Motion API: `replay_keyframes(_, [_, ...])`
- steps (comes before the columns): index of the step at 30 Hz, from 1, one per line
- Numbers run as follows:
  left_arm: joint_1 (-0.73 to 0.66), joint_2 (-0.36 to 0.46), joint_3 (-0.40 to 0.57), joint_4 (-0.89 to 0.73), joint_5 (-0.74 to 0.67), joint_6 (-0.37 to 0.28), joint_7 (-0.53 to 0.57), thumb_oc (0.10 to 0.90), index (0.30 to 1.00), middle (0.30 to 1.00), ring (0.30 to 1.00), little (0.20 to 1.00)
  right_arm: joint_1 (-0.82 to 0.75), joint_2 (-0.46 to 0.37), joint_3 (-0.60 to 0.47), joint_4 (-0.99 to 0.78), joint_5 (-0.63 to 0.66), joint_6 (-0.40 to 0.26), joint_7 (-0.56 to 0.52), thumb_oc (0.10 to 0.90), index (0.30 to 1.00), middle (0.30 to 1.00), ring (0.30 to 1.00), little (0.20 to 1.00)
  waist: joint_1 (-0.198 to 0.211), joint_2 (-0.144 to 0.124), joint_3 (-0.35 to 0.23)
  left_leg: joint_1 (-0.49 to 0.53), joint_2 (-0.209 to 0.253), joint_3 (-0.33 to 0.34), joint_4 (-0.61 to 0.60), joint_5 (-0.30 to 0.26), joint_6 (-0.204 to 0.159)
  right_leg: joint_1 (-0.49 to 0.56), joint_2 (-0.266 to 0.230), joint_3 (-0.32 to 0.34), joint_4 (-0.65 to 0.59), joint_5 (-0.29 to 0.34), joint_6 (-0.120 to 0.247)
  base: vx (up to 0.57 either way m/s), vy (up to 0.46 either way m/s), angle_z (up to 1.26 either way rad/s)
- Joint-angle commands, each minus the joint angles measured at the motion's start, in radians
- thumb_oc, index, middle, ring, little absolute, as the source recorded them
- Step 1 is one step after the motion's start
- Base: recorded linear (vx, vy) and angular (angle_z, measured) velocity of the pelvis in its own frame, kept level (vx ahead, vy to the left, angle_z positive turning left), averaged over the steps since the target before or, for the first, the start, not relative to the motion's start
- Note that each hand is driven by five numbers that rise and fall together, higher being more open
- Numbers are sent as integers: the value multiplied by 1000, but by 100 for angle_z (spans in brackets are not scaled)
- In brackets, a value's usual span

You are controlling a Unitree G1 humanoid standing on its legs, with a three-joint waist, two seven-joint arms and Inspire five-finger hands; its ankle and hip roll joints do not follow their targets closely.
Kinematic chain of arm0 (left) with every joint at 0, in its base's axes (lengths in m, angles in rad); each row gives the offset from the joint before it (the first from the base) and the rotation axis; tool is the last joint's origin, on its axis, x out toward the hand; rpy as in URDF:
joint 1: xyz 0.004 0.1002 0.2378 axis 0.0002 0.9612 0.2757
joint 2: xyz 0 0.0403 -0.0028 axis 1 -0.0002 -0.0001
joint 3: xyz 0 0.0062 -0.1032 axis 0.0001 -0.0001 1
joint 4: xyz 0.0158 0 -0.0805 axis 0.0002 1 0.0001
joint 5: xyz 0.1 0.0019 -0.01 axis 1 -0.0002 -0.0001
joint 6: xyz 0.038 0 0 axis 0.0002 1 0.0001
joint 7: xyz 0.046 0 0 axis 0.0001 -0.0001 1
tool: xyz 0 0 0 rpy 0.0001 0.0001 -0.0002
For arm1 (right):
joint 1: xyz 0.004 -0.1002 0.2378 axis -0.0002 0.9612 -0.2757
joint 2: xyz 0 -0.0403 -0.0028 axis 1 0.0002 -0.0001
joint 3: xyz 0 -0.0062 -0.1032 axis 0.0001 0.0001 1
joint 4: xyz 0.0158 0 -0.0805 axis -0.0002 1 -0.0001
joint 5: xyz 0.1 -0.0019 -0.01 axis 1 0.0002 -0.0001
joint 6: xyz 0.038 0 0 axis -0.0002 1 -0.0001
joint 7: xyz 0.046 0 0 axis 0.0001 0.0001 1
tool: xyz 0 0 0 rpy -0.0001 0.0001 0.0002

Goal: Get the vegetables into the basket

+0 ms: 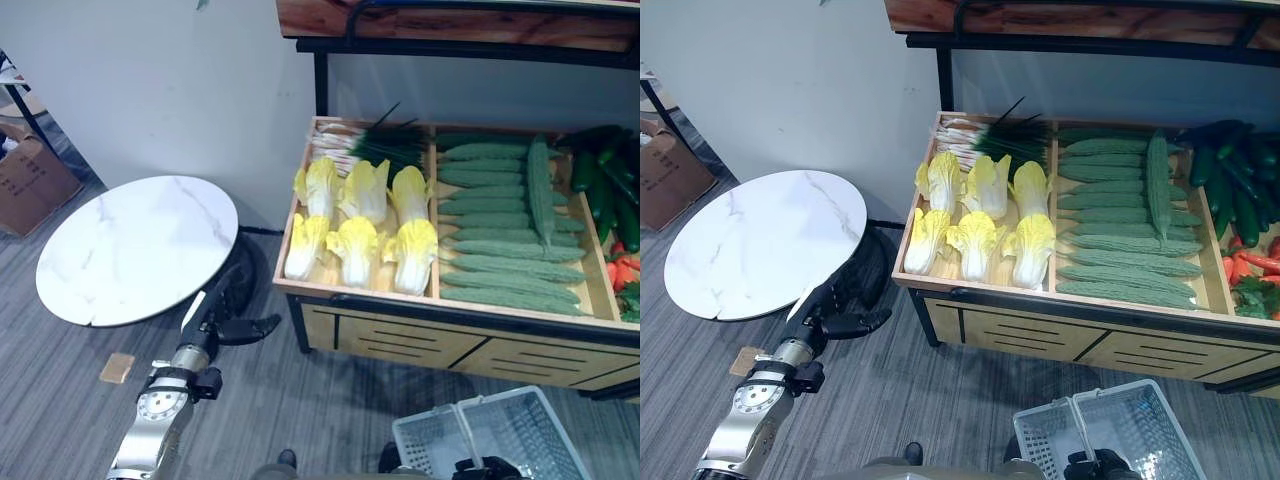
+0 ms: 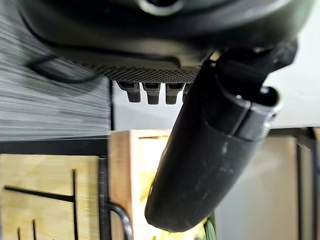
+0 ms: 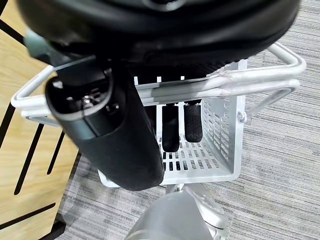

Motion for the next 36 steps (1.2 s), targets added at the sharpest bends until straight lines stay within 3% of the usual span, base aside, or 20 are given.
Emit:
replay_keyframes(1, [-163,121,122,-80,160,-125,69,900,1000,1000,1000,1000,-29,40,57,24,-25,-15,41,400,300,300,300,300,-11,-49,-20,-22,32,42,22,-18,-36,32,-69,37,6,-41,88,-11,-2,-9])
replay_keyframes(2, [-163,122,123,-80,161,-125,70,900,1000,1000,1000,1000,-30,41,58,24,-25,-14,41,400,300,300,300,300,-11,-50,-19,-22,32,42,22,-18,-36,32,-69,38,6,-41,88,34,-19,-12])
replay_keyframes(3, [-245,261,136,-65,343,-118,114,900,1000,1000,1000,1000,-35,31,84,13,-37,-18,48,400,300,300,300,300,-21,-42,-27,-4,38,57,16,-26,-40,36,-62,49,8,-49,88,29,-14,-14])
replay_keyframes(6, [-375,441,93,-15,487,-137,172,900,1000,1000,1000,1000,-35,16,122,-5,-58,-27,53,400,300,300,300,300,-44,-34,-40,5,37,76,12,-22,-43,27,-60,69,7,-41,90,21,-7,-15])
replay_keyframes(10, [-482,603,15,19,588,-163,195,900,1000,1000,1000,1000,-20,-2,150,-24,-79,-44,51,400,300,300,300,300,-80,-15,-54,15,31,104,5,-25,-45,12,-63,93,6,-30,96,16,6,-18])
replay_keyframes(11, [-490,605,7,25,589,-164,197,900,1000,1000,1000,1000,-19,1,149,-24,-79,-44,51,400,300,300,300,300,-78,-17,-54,15,31,104,5,-25,-45,12,-62,94,6,-30,97,27,32,-23])
replay_keyframes(12, [-559,673,-67,56,636,-179,212,900,1000,1000,1000,1000,-9,-5,159,-27,-85,-54,45,400,300,300,300,300,-105,-1,-61,19,25,126,1,-26,-46,-1,-67,113,6,-22,104,19,30,-26])
replay_keyframes(13, [-575,674,-84,64,637,-181,215,900,1000,1000,1000,1000,-7,-2,155,-28,-85,-54,45,400,300,300,300,300,-100,-3,-61,19,25,127,1,-26,-46,-2,-67,115,6,-22,104,26,51,-34])
replay_keyframes(16, [-731,726,-282,137,707,-196,215,900,1000,1000,1000,1000,3,-13,161,-30,-96,-65,32,400,300,300,300,300,-146,26,-62,24,13,164,0,-33,-45,-28,-76,149,6,-7,115,26,36,-35])
replay_keyframes(17, [-778,723,-355,171,717,-200,208,900,1000,1000,1000,1000,3,-14,160,-31,-101,-67,25,400,300,300,300,300,-159,36,-61,23,8,181,0,-34,-44,-40,-79,163,6,-2,118,29,35,-37])
replay_keyframes(25, [-897,592,-555,357,760,-174,195,900,1000,1000,1000,1000,-9,-41,130,-24,-114,-59,4,400,300,300,300,300,-219,76,-42,-12,-10,218,0,-33,-43,-106,-91,209,6,18,128,-1,32,-26])
replay_keyframes(30, [-947,502,-624,495,798,-138,213,900,1000,1000,1000,1000,-31,-64,105,-15,-104,-56,-20,400,300,300,300,300,-244,95,-23,-65,-16,229,0,-21,-43,-165,-97,226,6,32,131,-37,19,-8])
replay_keyframes(36, [-975,471,-667,564,838,-122,225,900,1000,1000,1000,1000,-43,-73,100,-17,-95,-56,-31,400,300,300,300,300,-257,101,-7,-99,-16,245,0,-14,-43,-211,-93,246,6,41,130,-21,2,-10])
